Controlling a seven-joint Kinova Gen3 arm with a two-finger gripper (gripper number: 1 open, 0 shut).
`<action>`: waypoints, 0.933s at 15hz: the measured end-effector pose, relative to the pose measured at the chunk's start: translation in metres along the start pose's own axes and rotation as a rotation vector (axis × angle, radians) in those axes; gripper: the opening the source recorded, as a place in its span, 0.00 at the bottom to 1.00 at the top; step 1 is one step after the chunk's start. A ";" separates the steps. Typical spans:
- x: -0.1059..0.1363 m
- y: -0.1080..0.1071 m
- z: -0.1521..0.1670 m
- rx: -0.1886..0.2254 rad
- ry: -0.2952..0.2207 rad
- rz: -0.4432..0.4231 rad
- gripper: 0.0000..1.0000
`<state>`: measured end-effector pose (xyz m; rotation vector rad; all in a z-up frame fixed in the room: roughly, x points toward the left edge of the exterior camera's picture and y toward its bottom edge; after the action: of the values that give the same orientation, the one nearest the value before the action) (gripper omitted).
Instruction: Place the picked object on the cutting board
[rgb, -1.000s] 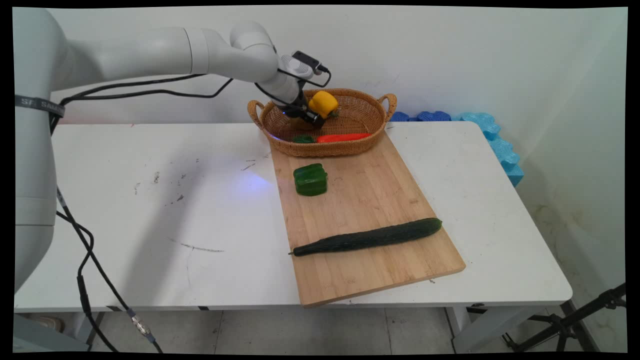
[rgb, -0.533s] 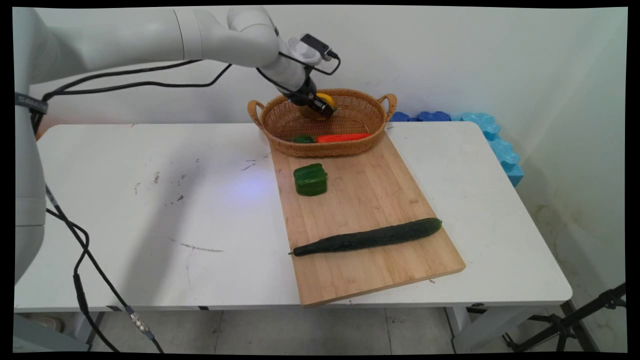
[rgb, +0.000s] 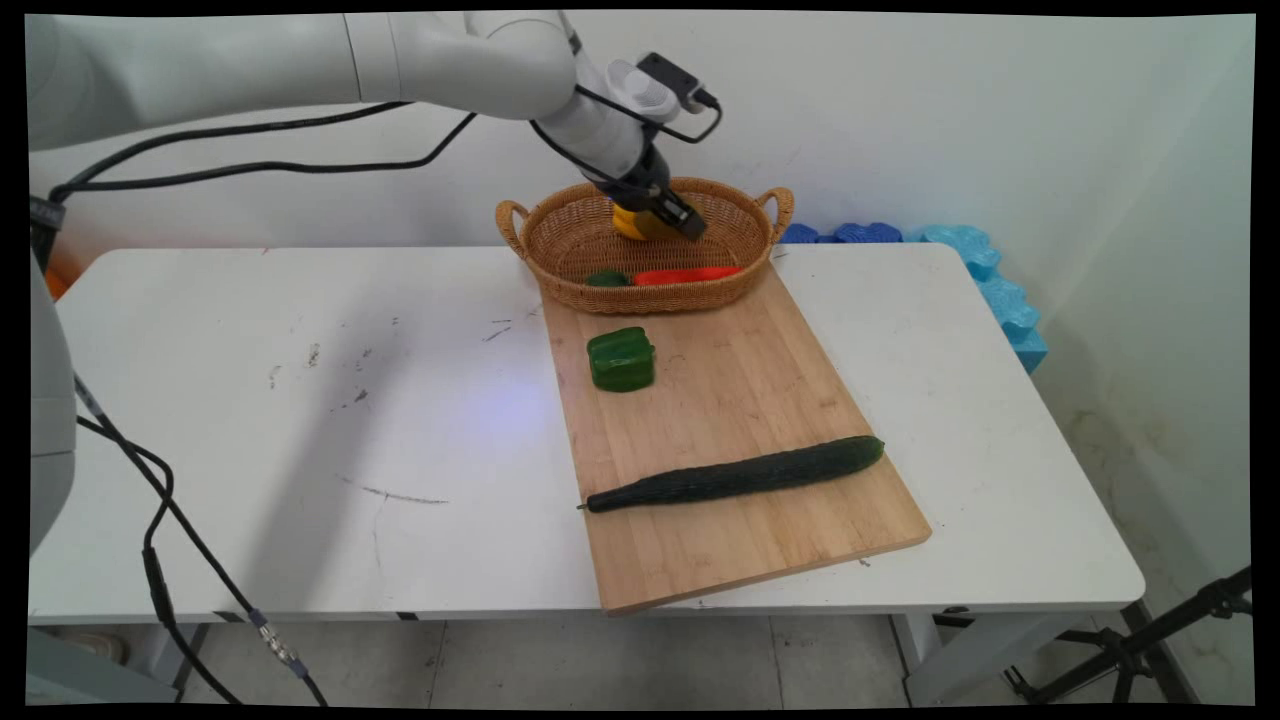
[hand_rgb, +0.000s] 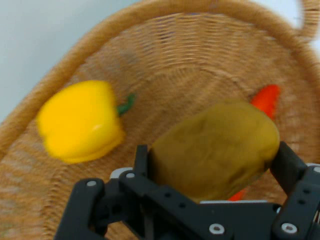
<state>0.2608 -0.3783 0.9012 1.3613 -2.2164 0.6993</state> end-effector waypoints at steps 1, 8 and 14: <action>0.001 0.008 -0.004 -0.016 0.002 0.005 0.00; -0.003 0.071 -0.021 -0.140 0.000 0.047 0.00; -0.021 0.114 -0.014 -0.219 -0.016 0.097 0.00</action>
<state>0.1681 -0.3110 0.8778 1.1618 -2.3073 0.4626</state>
